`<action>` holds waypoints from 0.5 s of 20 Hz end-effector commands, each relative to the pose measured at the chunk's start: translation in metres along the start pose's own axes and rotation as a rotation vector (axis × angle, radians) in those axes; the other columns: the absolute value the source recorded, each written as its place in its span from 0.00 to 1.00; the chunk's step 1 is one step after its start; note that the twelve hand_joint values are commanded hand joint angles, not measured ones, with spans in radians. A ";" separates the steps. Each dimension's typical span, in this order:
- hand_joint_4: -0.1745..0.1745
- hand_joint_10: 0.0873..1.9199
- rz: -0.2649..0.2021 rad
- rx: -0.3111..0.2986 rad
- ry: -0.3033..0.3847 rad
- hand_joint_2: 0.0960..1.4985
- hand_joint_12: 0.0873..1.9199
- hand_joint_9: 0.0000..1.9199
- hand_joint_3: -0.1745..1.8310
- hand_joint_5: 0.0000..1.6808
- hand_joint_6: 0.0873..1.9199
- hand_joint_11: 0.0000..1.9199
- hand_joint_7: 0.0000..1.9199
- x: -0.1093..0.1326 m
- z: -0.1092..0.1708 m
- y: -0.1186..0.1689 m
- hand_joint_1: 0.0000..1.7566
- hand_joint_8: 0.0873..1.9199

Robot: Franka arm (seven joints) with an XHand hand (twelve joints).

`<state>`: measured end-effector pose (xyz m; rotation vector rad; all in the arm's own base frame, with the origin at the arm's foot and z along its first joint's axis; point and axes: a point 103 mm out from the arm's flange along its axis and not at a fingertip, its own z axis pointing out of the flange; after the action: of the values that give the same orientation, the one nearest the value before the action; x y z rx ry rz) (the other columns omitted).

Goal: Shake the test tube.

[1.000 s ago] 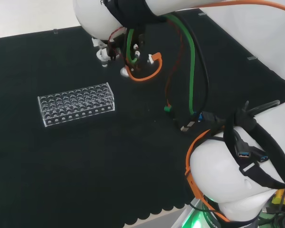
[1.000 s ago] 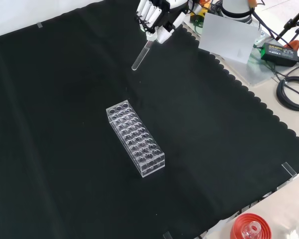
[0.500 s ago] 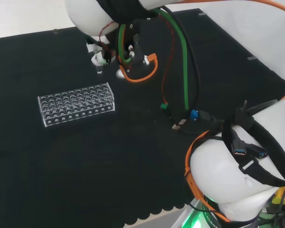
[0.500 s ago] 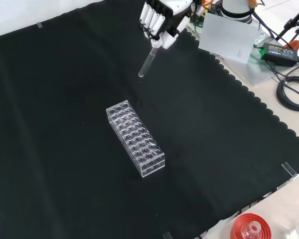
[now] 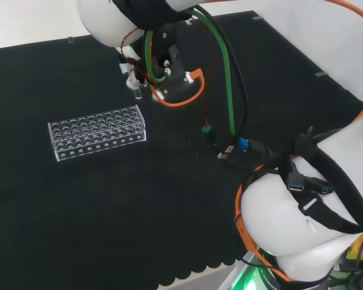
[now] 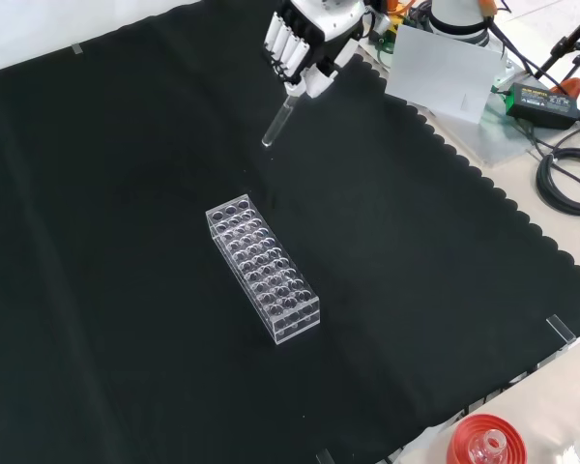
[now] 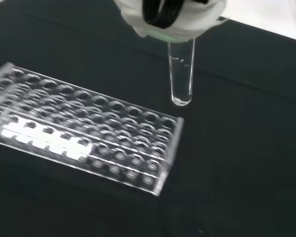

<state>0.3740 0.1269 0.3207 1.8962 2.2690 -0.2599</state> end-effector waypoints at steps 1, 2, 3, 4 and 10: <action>0.00 0.33 -0.007 0.005 0.024 0.55 0.45 0.57 0.28 0.63 0.44 0.59 0.58 -0.001 -0.006 -0.002 0.73 0.44; 0.00 0.33 -0.035 -0.005 0.046 0.55 0.45 0.57 0.28 0.63 0.44 0.59 0.58 0.006 -0.010 -0.002 0.73 0.44; 0.00 0.33 -0.063 -0.019 0.057 0.55 0.45 0.57 0.29 0.63 0.44 0.59 0.58 0.013 -0.014 -0.003 0.73 0.44; 0.00 0.33 -0.081 -0.031 0.062 0.55 0.45 0.57 0.29 0.63 0.44 0.59 0.58 0.018 -0.017 -0.004 0.73 0.44; 0.00 0.33 -0.032 -0.002 0.055 0.55 0.45 0.57 0.29 0.64 0.44 0.59 0.59 0.000 -0.007 -0.004 0.73 0.44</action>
<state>0.3663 0.1436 0.3293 1.8202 2.3694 -0.2205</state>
